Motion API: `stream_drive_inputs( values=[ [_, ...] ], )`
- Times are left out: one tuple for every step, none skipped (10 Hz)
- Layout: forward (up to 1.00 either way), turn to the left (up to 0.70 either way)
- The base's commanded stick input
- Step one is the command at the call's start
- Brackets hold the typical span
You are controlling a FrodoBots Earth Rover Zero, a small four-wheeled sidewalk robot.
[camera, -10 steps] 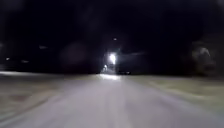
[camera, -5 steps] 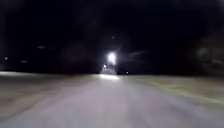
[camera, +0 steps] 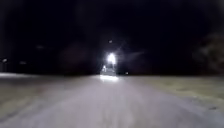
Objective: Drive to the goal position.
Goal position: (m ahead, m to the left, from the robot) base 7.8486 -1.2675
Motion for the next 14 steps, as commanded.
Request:
stream_drive_inputs(
  values=[
    [0.85, 0.04],
    [0.85, 0.04],
    [0.85, 0.04],
    [0.85, 0.04],
    [0.85, 0.04],
    [0.85, 0.05],
    [0.85, 0.05],
    [0.85, 0.04],
    [0.85, 0.04],
    [0.85, 0.13],
    [0.85, 0.14],
    [0.85, 0.14],
    [0.85, 0.13],
    [0.85, 0.12]
  ],
)
